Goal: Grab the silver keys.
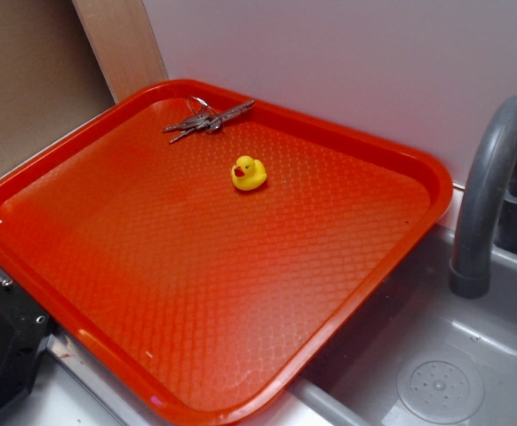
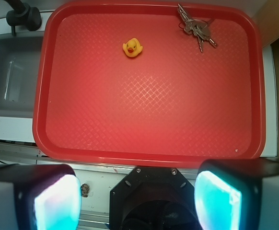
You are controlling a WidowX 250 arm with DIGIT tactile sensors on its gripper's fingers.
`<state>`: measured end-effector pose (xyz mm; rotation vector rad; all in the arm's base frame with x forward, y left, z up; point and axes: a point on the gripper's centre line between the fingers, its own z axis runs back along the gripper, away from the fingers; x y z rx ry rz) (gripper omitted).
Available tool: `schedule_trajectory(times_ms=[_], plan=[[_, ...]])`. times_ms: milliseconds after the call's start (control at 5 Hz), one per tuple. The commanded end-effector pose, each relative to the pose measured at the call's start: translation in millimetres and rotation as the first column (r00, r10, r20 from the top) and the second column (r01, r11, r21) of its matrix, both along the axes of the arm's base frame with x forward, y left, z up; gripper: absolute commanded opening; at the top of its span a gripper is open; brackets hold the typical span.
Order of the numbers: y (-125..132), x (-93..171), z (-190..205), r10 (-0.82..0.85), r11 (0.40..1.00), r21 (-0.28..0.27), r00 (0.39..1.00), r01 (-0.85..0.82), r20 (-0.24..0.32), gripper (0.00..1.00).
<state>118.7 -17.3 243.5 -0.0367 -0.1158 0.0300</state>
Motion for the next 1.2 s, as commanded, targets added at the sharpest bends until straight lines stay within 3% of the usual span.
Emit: schedule_trajectory(times_ms=[0, 200, 400, 800, 1000], plan=[[0.0, 0.0, 0.0, 0.000, 1.000, 0.000, 1.000, 0.000, 0.000, 1.00], [6.0, 28.1, -8.2, -0.131, 0.991, 0.020, 0.986, 0.130, 0.101, 1.00], [9.0, 55.5, -12.3, -0.328, 0.942, 0.137, 0.922, 0.305, 0.204, 1.00], [34.7, 103.7, -47.0, -0.563, 0.809, 0.309, 0.809, 0.499, 0.167, 1.00], [37.7, 127.4, -73.3, -0.685, 0.706, 0.378, 0.712, 0.599, 0.152, 1.00]])
